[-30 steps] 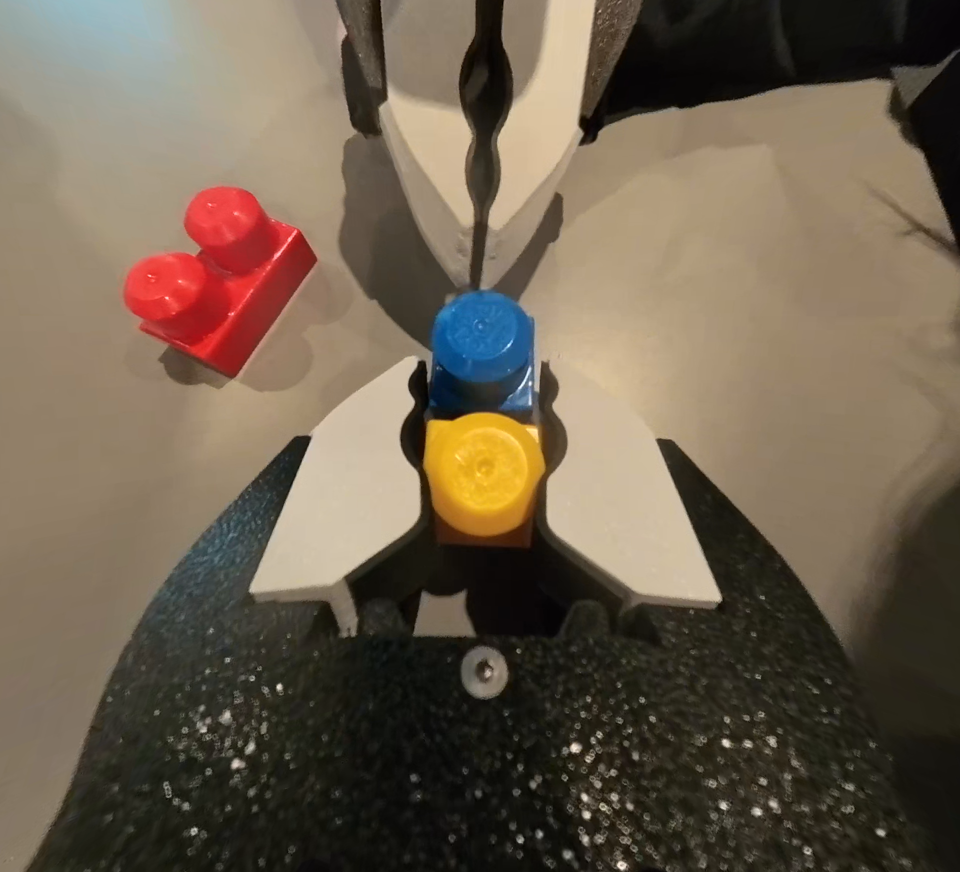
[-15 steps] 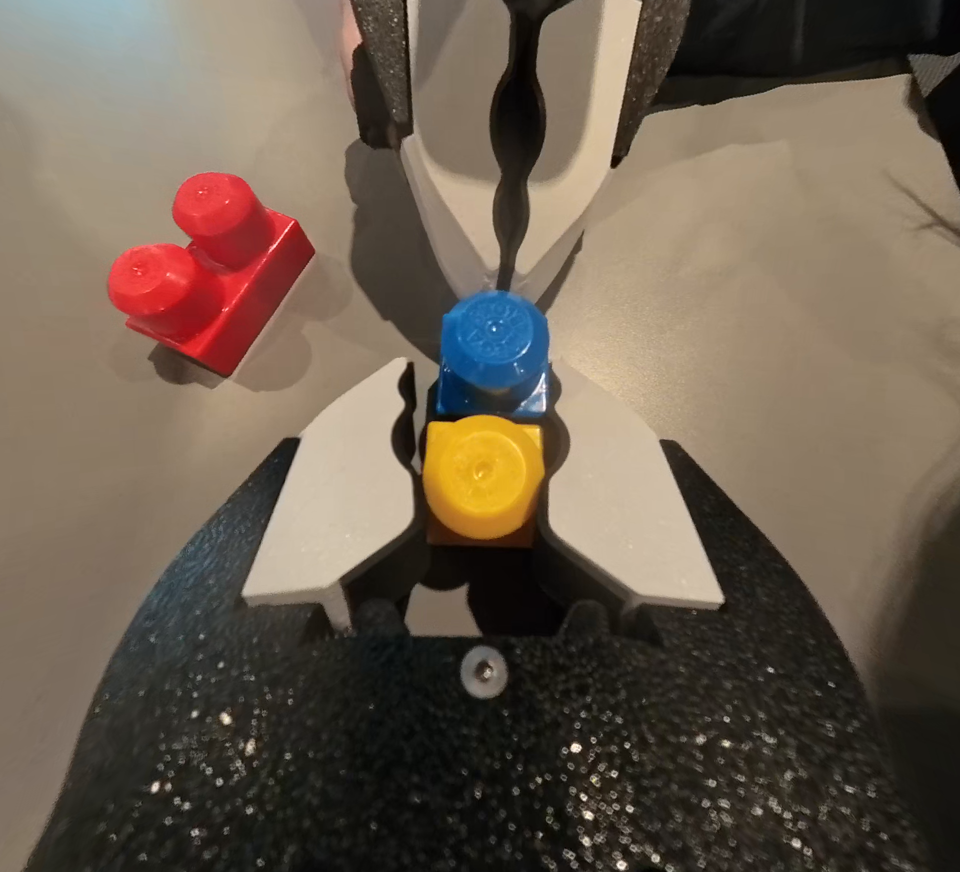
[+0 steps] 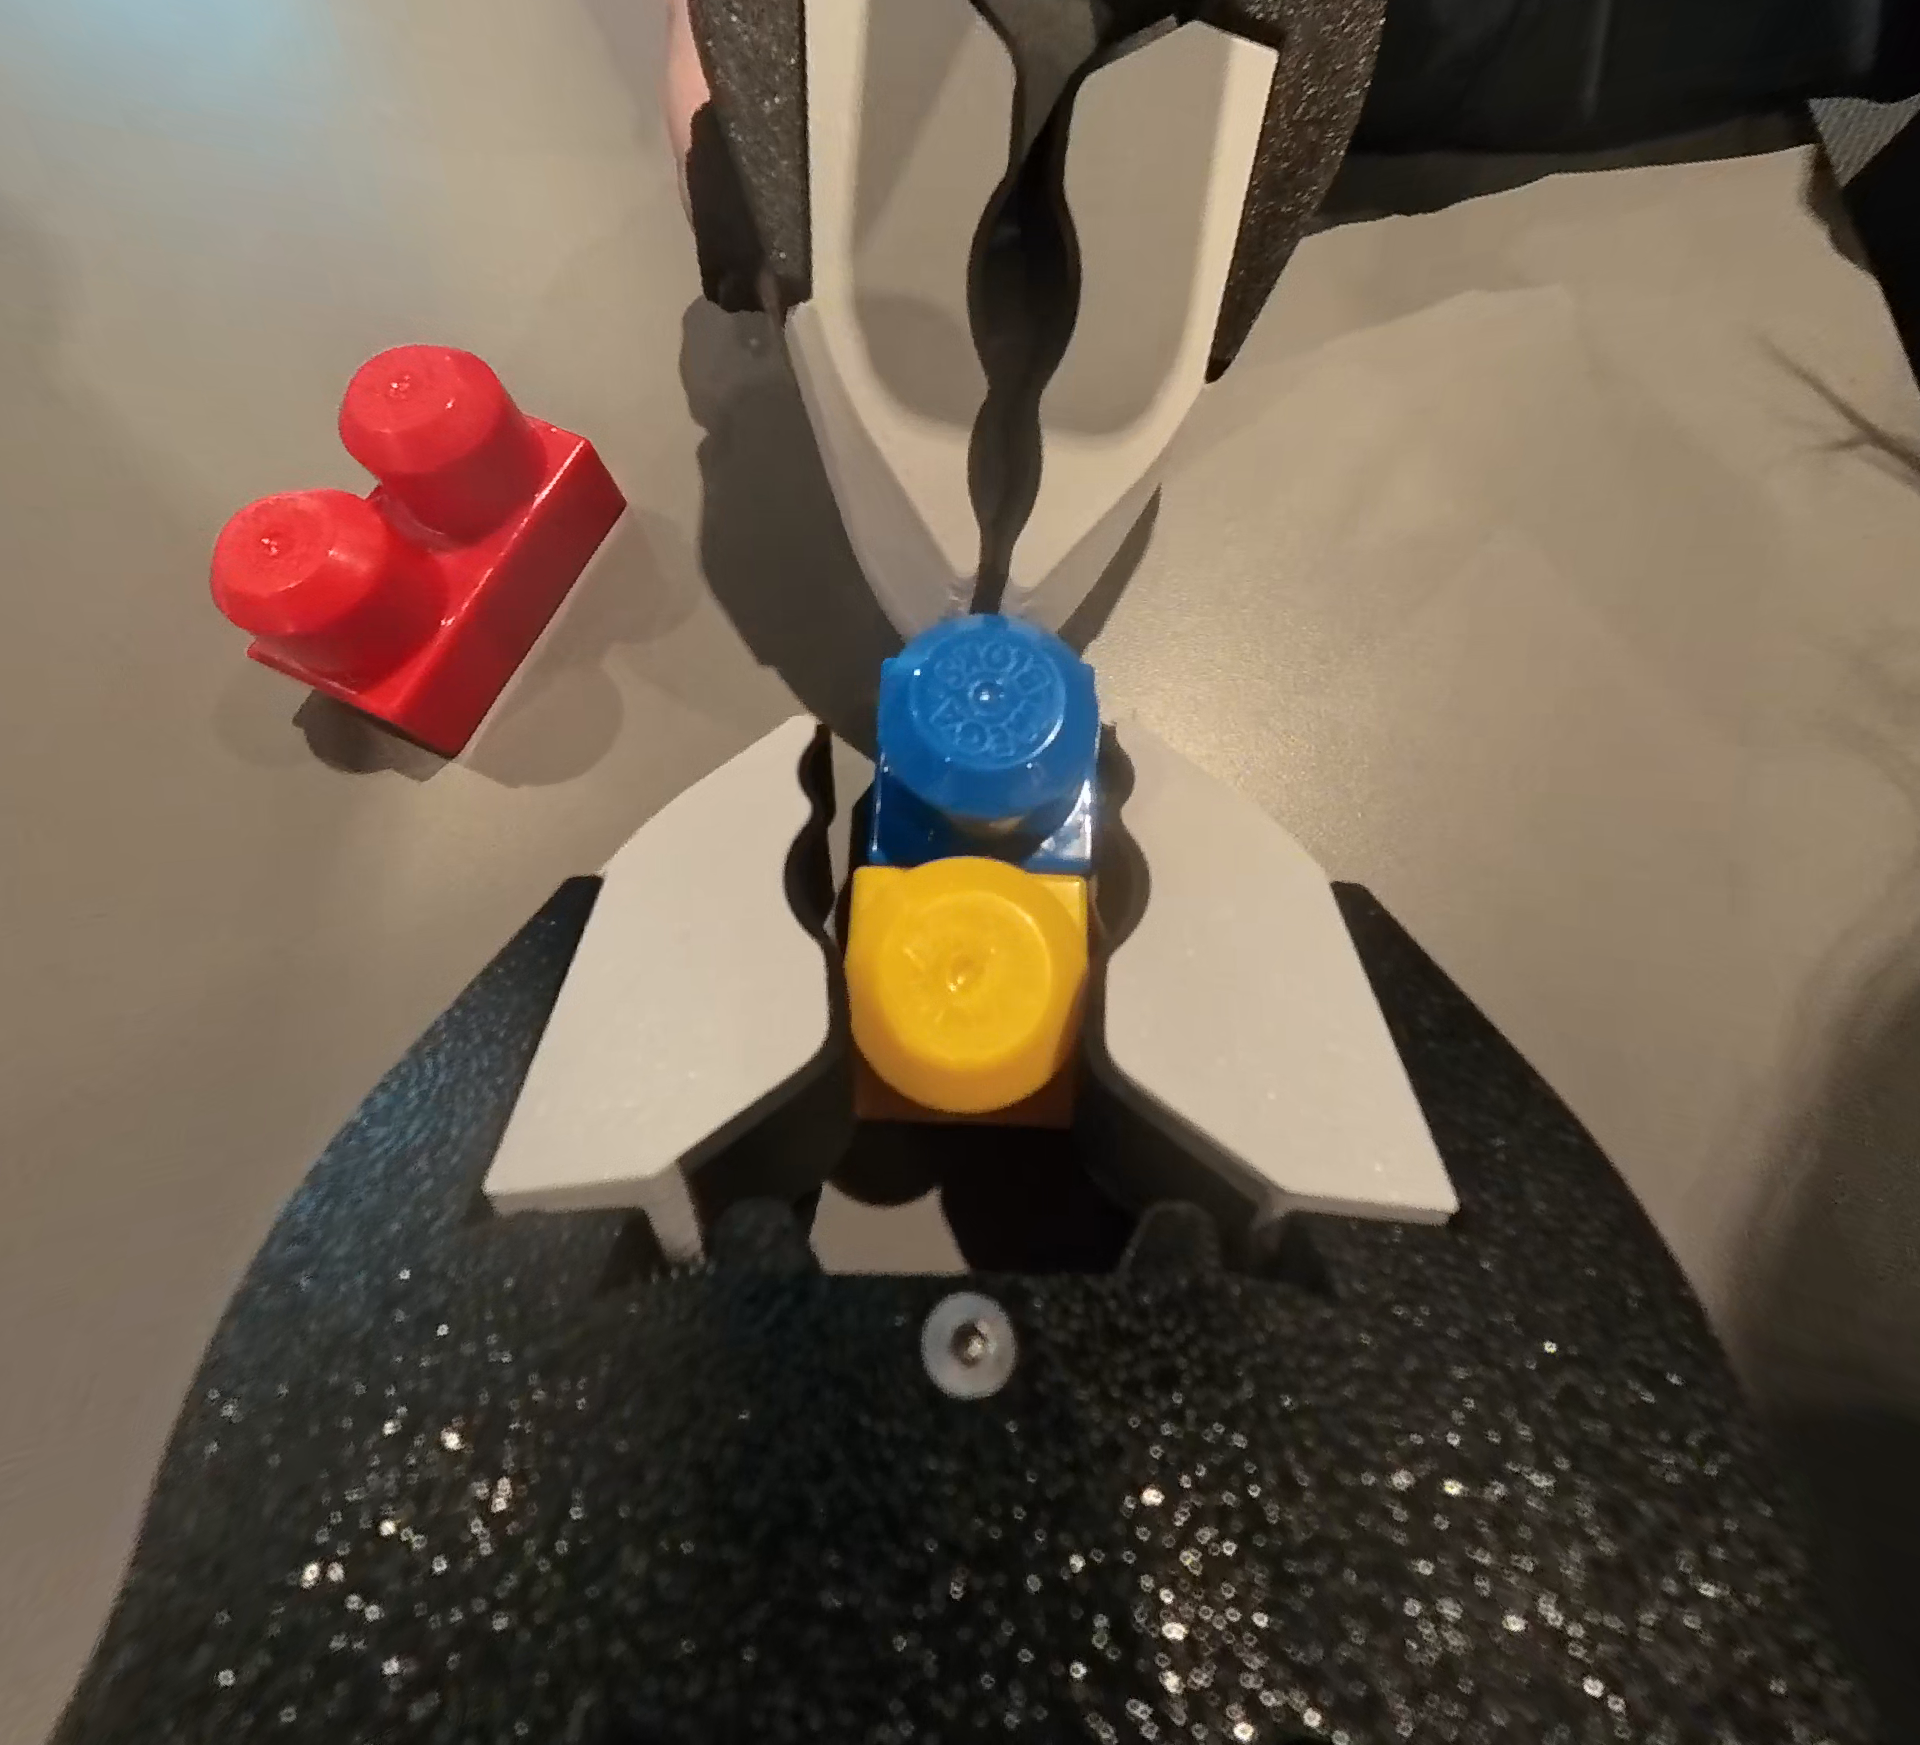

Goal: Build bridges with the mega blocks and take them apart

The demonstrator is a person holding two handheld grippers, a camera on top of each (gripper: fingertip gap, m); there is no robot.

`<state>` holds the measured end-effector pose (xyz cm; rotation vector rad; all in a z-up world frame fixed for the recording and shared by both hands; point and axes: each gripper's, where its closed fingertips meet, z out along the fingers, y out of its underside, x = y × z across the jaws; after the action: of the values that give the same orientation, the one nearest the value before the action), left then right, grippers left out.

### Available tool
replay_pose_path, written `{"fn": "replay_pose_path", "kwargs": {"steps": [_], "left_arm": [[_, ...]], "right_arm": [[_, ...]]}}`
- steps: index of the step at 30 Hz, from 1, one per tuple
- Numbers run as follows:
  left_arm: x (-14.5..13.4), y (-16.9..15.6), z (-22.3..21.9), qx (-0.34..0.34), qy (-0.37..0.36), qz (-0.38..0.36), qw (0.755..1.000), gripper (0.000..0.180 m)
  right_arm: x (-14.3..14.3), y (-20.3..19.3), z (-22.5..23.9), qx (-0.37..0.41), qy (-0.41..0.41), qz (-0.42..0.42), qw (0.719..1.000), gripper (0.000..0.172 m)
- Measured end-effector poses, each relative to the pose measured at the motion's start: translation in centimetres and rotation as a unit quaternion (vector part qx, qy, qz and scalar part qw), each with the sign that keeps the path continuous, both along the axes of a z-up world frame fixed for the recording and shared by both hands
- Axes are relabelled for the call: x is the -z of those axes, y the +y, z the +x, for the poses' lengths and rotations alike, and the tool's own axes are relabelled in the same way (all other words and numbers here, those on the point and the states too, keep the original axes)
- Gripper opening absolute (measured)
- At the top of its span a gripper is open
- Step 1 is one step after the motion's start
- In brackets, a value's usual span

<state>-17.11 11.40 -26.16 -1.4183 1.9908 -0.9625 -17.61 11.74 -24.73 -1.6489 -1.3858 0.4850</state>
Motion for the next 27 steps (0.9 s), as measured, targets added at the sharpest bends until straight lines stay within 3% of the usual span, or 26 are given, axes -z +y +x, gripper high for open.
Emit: {"fn": "replay_pose_path", "kwargs": {"steps": [15,27], "left_arm": [[-1.0,-0.1,-0.1,0.002,-0.022,-0.002,1.000,0.046],[-0.1,-0.2,-0.1,0.011,-0.009,0.010,1.000,0.047]], "right_arm": [[-1.1,-0.1,0.7,0.006,0.025,0.005,1.000,0.002],[-0.7,-0.3,0.3,-0.001,0.020,0.000,1.000,0.003]]}}
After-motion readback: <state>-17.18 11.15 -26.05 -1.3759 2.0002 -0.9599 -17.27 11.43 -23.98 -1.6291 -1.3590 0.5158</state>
